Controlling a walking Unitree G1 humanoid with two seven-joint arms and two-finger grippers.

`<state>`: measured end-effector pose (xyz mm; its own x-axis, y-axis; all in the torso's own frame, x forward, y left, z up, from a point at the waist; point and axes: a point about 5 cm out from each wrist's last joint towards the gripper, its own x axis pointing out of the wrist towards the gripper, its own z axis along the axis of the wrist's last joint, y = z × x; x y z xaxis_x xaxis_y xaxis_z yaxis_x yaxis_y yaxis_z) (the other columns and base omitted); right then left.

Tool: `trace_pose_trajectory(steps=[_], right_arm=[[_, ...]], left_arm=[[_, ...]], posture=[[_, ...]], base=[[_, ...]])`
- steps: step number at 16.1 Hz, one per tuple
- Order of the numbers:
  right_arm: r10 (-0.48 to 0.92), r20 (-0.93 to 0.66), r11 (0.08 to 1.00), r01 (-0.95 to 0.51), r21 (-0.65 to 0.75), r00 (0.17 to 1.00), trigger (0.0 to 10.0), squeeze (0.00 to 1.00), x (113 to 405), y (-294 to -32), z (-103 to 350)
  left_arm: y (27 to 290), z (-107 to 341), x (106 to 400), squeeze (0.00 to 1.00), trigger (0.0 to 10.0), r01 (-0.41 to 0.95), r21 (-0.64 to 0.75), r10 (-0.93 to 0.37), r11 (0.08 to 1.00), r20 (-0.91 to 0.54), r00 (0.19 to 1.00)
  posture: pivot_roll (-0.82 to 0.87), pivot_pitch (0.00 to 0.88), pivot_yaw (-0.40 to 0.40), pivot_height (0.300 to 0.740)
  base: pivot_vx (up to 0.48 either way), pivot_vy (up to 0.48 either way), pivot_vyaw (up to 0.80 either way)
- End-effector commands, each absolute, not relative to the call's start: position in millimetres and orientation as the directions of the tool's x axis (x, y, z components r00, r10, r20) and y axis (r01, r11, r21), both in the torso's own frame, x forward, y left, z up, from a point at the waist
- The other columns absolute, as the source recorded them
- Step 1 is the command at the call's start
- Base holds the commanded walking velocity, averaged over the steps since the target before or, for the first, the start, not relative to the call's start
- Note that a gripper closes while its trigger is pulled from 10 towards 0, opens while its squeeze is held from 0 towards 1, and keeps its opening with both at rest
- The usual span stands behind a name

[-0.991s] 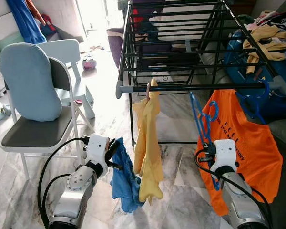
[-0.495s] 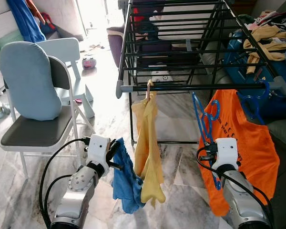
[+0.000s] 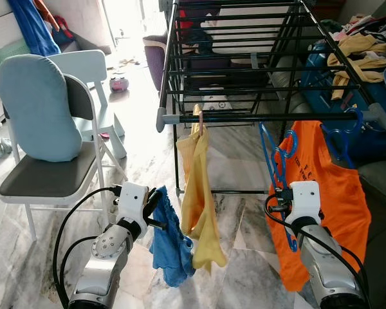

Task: Hang hanger

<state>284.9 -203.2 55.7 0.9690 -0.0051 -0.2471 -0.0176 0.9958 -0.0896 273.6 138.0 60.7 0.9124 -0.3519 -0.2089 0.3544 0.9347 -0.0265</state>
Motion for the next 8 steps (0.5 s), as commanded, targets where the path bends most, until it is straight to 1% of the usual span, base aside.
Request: trace_pose_trajectory(steps=[1,8], right_arm=[[0.003,-0.241,0.996,-0.025,-0.087,0.971,10.0,0.00,287.5,-202.9,58.9],[0.021,-0.245,0.995,-0.043,-0.085,0.969,10.0,0.00,291.5,-199.7,60.9]], left_arm=[[139.7,62.6,273.5,0.00,10.0,0.348,-0.009,-0.343,0.937,-0.200,0.918],[138.4,63.4,274.5,0.00,10.0,0.350,-0.011,-0.345,0.937,-0.200,0.917]], posture=[[-0.10,0.000,0.017,0.740],[-0.10,0.000,0.011,0.740]], base=[[0.000,0.000,0.00],[-0.343,0.000,0.00]])
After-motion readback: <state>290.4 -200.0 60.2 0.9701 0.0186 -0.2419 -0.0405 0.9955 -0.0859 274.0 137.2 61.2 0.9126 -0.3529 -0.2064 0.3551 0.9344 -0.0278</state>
